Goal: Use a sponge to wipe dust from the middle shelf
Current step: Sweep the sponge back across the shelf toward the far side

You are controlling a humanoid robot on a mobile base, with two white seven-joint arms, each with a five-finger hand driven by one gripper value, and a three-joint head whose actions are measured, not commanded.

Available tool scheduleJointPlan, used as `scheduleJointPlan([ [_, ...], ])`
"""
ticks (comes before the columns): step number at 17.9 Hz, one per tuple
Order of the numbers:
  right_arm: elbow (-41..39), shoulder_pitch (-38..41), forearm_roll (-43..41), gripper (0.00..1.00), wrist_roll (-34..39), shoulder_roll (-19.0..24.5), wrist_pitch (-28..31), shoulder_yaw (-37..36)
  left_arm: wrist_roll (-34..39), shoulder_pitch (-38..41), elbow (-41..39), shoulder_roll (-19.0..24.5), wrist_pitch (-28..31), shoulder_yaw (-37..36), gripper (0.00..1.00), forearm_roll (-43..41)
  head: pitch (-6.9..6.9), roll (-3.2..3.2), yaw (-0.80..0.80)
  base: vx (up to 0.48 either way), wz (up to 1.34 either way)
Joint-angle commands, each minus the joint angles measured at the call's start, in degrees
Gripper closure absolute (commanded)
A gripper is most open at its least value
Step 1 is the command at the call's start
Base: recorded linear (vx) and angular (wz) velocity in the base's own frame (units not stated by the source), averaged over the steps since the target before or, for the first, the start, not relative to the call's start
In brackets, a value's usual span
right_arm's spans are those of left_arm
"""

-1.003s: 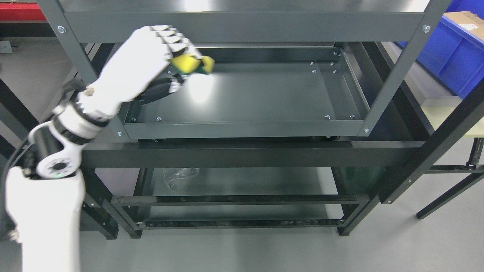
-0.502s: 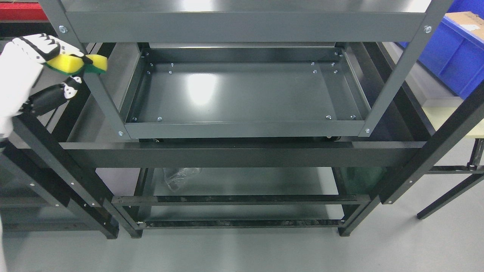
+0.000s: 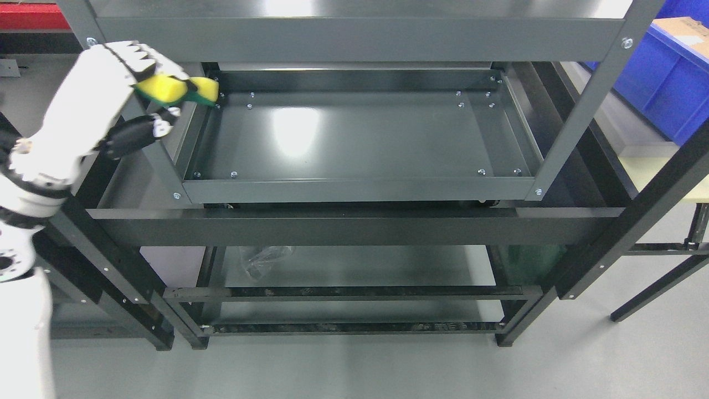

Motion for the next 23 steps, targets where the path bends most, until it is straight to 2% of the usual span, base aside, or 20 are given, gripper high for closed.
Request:
scheduleJointPlan([
  [1, -1.0, 0.0, 0.0, 0.0, 0.0, -1.0, 0.0, 0.0, -0.1, -6.8, 0.1, -14.3, 0.0, -20.1, 0.91, -6.4, 0.0, 0.0, 0.0, 0.0, 0.0],
  [4, -1.0, 0.0, 0.0, 0.0, 0.0, -1.0, 0.0, 0.0, 0.0, -11.0, 0.7, -14.3, 0.0, -27.3, 0.91, -10.7, 0.0, 0.0, 0.0, 0.0, 0.0],
  [11, -1.0, 0.0, 0.0, 0.0, 0.0, -1.0, 0.0, 0.0, 2.6, -17.1, 2.1, -14.3, 0.0, -44.5, 0.91, -11.5, 0.0, 0.0, 0.0, 0.0, 0.0],
  [12, -1.0, 0.0, 0.0, 0.0, 0.0, -1.0, 0.0, 0.0, 3.7, -18.3, 2.7, -14.3, 1.5, -46.1, 0.91, -12.3, 0.0, 0.0, 0.0, 0.0, 0.0],
  [16, -1.0, 0.0, 0.0, 0.0, 0.0, -1.0, 0.0, 0.1, 8.1, -23.3, 6.3, -14.3, 9.0, -50.6, 0.91, -14.6, -0.01, 0.0, 0.0, 0.0, 0.0],
  [23, -1.0, 0.0, 0.0, 0.0, 0.0, -1.0, 0.0, 0.1, 9.9, -23.3, 6.8, -14.3, 9.4, -54.0, 0.91, -14.5, 0.0, 0.0, 0.0, 0.0, 0.0],
])
